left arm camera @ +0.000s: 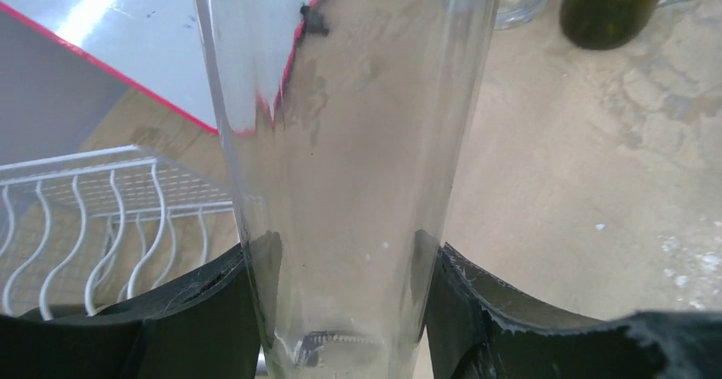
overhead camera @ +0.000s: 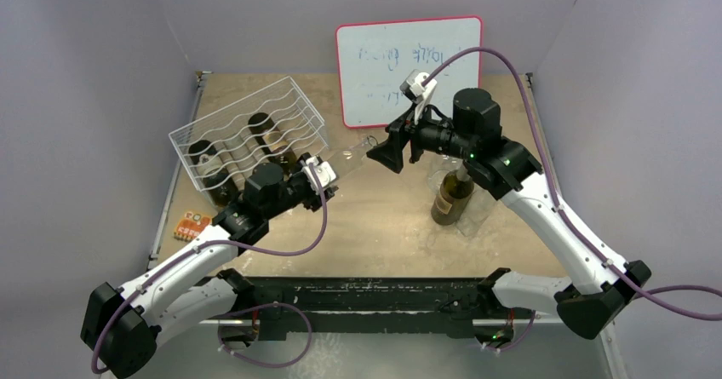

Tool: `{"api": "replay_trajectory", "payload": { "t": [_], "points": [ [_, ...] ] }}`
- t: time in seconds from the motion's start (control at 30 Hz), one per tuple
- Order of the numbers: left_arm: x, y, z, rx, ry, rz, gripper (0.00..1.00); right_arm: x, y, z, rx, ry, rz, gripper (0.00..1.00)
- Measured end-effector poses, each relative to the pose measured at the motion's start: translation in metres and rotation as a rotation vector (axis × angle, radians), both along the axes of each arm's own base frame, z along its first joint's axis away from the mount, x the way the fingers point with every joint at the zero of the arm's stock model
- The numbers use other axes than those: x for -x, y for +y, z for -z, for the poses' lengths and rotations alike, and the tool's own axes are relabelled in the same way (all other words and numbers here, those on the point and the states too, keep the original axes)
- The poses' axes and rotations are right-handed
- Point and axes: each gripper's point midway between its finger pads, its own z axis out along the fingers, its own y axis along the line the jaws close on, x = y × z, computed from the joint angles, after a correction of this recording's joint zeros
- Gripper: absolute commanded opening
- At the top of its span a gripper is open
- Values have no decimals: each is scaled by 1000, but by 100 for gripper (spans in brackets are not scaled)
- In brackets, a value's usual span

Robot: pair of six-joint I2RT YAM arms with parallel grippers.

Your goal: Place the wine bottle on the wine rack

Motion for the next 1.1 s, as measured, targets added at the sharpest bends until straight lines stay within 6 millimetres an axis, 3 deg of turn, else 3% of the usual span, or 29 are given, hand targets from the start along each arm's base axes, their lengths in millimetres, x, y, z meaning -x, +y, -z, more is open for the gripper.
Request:
{"api": "replay_trajectory", "payload": {
  "t": [0.33,0.6,0.97,1.1],
  "points": [
    [1,14,25,-188,-110,-7,0,-25,9,46,122,106,27,80],
    [5,23,36,-324,-222,49,0,-10,21,59,107,164,-83,80],
    [14,27,44,-478,-372,181,0,6,50,122,188,332,-183,79],
    [15,27,43,-496,-399,202,0,16,58,136,205,372,-224,79]
  ]
}}
